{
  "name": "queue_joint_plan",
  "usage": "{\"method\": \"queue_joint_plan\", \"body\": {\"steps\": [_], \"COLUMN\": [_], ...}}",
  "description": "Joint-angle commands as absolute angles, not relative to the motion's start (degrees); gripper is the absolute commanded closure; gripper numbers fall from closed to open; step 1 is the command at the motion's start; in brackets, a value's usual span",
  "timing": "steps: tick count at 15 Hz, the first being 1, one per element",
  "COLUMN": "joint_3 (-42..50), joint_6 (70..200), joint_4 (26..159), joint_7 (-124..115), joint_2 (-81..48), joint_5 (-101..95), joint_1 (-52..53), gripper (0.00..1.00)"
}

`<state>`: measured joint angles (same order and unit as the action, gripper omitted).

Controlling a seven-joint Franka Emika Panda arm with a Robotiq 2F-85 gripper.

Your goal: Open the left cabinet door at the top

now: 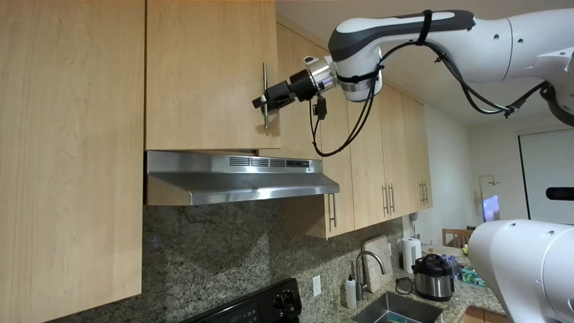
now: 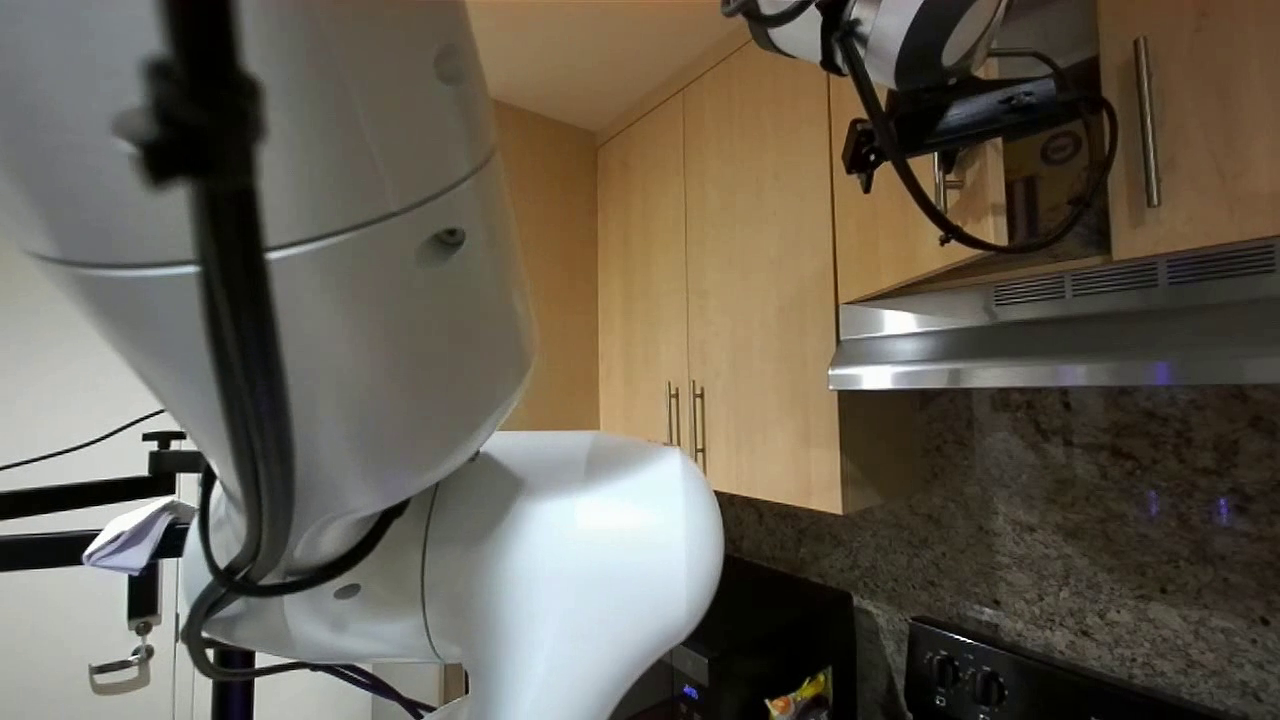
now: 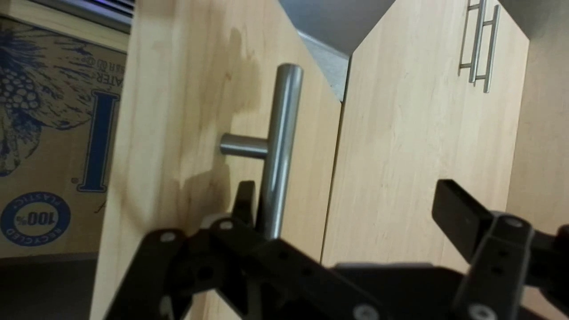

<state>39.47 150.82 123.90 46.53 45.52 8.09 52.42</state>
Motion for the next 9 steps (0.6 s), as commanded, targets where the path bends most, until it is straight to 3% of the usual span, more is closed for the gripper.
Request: {"method": "queue_joint_plan", "body": {"steps": [1, 9], "joint_3": [33.2, 29.9], "joint_6": [147.8, 145.7], "joint_4": [124.9, 124.9], "joint_7": [46.4, 46.2], "joint_2": [45.2, 44.4], "joint_5": [10.2, 12.4], "joint_1": [51.6, 47.9], "gripper": [0.00, 0.00]}}
